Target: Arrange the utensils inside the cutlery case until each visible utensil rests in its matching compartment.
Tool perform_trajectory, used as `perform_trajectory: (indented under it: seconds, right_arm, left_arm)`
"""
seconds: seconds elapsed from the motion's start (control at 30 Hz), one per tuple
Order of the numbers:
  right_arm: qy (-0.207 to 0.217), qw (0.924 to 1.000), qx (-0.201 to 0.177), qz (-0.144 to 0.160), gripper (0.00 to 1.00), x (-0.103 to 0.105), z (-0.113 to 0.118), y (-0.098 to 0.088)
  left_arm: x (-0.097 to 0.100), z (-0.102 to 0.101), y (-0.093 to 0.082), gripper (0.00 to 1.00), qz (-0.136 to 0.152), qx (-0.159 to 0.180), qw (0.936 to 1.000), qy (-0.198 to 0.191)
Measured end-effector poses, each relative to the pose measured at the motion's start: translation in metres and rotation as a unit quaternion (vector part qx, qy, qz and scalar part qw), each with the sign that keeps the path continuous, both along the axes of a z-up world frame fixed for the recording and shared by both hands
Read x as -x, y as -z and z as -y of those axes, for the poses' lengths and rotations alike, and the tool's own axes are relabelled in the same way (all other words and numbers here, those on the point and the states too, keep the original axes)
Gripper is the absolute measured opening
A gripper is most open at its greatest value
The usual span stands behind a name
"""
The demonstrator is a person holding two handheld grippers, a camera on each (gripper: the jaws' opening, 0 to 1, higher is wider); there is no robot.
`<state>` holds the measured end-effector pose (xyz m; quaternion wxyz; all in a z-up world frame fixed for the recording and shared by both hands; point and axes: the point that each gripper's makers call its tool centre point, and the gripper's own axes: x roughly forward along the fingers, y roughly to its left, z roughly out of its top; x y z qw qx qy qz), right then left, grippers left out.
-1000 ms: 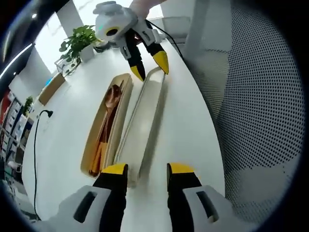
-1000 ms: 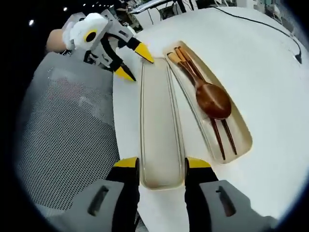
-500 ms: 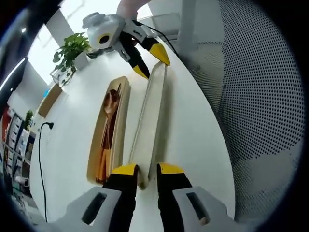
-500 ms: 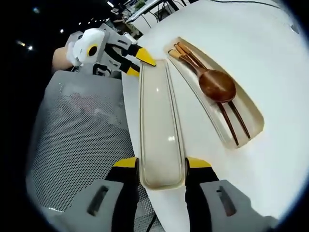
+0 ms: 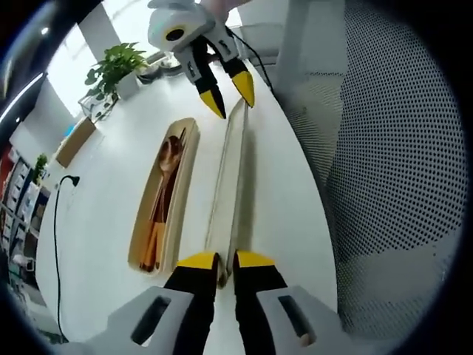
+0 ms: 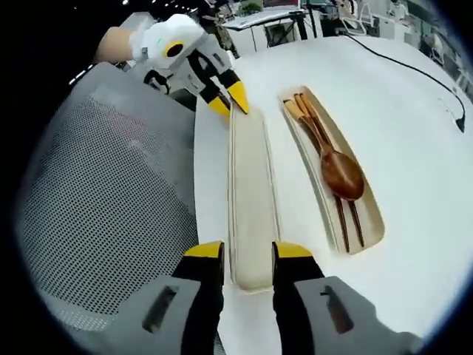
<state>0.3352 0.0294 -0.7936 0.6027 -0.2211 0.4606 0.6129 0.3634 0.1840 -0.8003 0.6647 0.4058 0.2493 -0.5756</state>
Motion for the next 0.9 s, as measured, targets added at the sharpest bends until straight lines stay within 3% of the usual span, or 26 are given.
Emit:
perform_trajectory:
  seconds: [0.1,0.2,0.33,0.47,0.63,0.9]
  right_arm:
    - [-0.011,0.9989,0.016,0.043,0.21,-0.007,0.005,0.005]
    - [-0.015,0.9973,0.026,0.067,0.16,-0.011,0.007,0.007]
    - [-0.052,0.9878,0.046,0.140,0.03,-0.025,0.010,0.009]
    - [-0.063,0.9875,0.046,0.137,0.02,-0.023,0.010,0.009]
    - [-0.080,0.9865,0.042,0.137,0.01,-0.023,0.011,0.009]
    - [-0.084,0.9892,0.028,0.117,0.01,-0.022,0.013,0.007]
  left_arm:
    - [0.003,0.001,-0.003,0.05,-0.015,0.002,0.9999,-0.005]
    - [0.006,0.001,-0.004,0.05,-0.024,-0.001,0.9997,-0.006]
    - [0.011,0.003,-0.007,0.04,-0.044,0.012,0.9989,-0.014]
    - [0.009,0.001,-0.006,0.04,-0.030,0.019,0.9993,-0.008]
    - [0.008,0.001,-0.006,0.05,-0.057,0.034,0.9972,-0.033]
    - [0.008,0.002,-0.004,0.05,-0.051,0.029,0.9981,-0.018]
